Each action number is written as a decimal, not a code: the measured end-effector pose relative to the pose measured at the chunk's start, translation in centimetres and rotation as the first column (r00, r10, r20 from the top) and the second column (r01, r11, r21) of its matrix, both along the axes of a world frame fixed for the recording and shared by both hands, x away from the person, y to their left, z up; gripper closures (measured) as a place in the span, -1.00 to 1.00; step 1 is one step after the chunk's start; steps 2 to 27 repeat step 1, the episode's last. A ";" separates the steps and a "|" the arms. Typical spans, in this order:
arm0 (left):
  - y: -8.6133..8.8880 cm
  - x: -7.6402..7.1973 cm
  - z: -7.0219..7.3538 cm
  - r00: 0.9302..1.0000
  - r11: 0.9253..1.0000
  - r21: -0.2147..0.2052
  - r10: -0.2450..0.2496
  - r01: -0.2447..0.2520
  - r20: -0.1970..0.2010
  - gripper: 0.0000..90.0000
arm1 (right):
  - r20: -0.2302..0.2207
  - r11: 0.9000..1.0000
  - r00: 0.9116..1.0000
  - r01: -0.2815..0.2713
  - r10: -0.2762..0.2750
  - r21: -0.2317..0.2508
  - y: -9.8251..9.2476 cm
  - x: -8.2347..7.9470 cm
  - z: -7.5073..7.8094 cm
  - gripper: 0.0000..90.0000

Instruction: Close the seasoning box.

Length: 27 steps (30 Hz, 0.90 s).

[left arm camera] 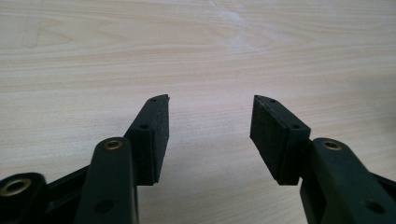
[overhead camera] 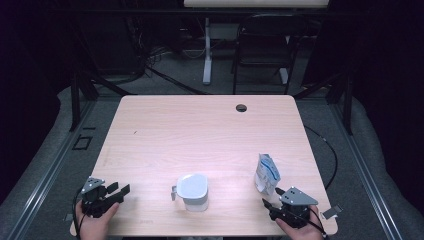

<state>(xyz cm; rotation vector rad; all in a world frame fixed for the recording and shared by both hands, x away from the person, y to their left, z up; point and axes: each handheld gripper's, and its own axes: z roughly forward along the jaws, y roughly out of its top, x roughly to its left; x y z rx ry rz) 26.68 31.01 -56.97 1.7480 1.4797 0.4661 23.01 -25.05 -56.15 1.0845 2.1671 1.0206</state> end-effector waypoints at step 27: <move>0.0 0.0 0.0 1.000 1.000 0.000 0.008 -0.008 0.001 0.04 | -0.007 1.000 1.000 -0.005 0.005 0.002 -0.1 0.0 -0.1 -0.10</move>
